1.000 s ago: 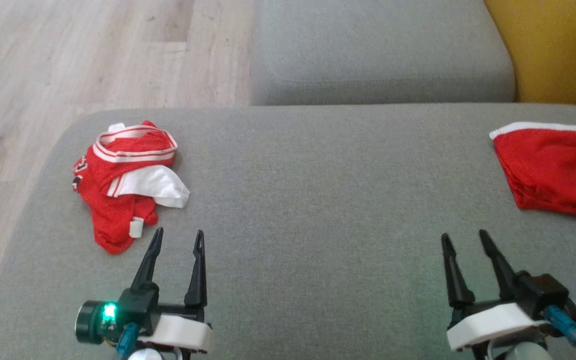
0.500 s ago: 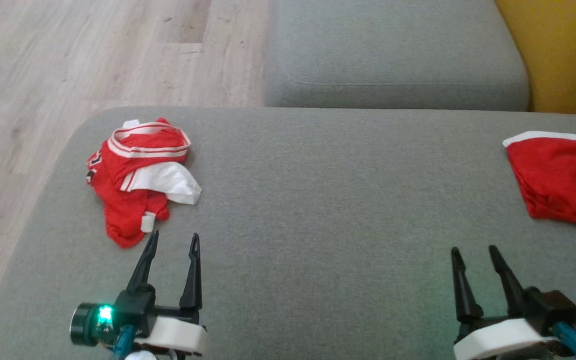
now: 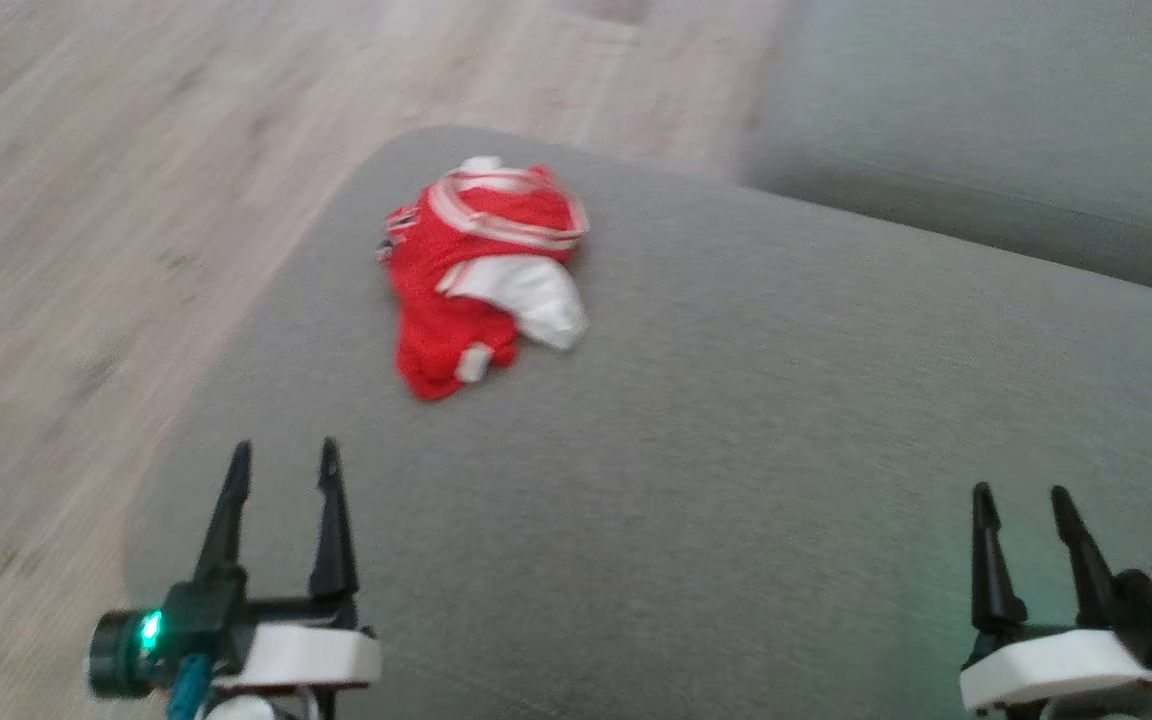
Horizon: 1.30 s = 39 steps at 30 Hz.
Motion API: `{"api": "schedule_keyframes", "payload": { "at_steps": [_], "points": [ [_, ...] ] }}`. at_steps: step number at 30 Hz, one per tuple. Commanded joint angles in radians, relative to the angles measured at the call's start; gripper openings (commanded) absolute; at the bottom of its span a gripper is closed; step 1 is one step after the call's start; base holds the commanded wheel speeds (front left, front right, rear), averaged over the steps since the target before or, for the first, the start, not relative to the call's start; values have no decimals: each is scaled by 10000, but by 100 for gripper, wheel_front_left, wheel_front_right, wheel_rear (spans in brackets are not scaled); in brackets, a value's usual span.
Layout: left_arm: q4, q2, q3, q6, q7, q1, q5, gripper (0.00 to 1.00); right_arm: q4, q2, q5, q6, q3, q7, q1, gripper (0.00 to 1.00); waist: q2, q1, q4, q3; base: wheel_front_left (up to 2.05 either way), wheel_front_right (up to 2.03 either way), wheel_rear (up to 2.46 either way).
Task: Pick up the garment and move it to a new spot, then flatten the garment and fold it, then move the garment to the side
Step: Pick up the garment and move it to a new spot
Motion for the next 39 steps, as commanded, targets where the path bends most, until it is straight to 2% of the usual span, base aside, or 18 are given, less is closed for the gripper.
{"api": "schedule_keyframes", "payload": {
  "at_steps": [1,8,11,14,18,23,27,28,33,37,38,39],
  "points": [
    [-381,-7,482,81,-49,-115,70,100,-360,-73,-157,-7,135,-137,-567,100,0,-1,1101,546,0,0,0],
    [-811,-5,1156,-43,-49,-524,465,100,-389,-319,-585,-7,-219,-137,-1091,100,0,-1,1449,1416,0,0,0],
    [-607,13,1019,-329,-49,-1318,678,100,-511,-632,-773,-7,-437,-137,-1221,100,0,-1,1500,1937,0,0,0],
    [-9,93,902,-627,-49,-2509,794,100,-707,-1016,-940,-7,-427,-137,-1450,100,0,-1,1205,2698,0,0,0],
    [1545,237,694,-1192,-49,-4566,789,100,-927,-1752,-1084,-7,-247,-137,-1949,100,0,-1,630,3862,0,0,0],
    [4508,410,407,-1634,-48,-7213,699,100,-1236,-2495,-1146,-7,-64,-137,-2599,100,0,-1,-136,5008,0,0,0],
    [6745,562,279,-1769,-37,-8803,611,100,-1514,-2800,-1120,-7,71,-137,-2914,100,0,-1,-675,5504,0,0,0],
    [6745,562,279,-1769,-37,-8803,611,100,-1514,-2800,-1120,-7,71,-137,-2914,100,0,-1,-675,5504,0,0,0],
    [8615,867,180,-1815,-41,-9891,549,100,-1837,-2853,-1083,-7,199,-137,-3154,100,0,-1,-1309,5808,0,0,0],
    [9265,1041,277,-1716,-45,-10333,424,100,-1985,-2843,-1056,-7,294,-137,-3231,100,0,-1,-1657,5949,0,0,0],
    [9287,1066,322,-1732,-46,-10421,355,73,-2024,-2826,-1056,-7,288,-137,-3230,100,0,-1,-1710,5984,0,0,0],
    [9193,1105,334,-1737,-46,-10496,337,34,-2060,-2802,-1059,-7,259,-137,-3213,100,0,-1,-1737,6009,0,0,0]
  ]
}}
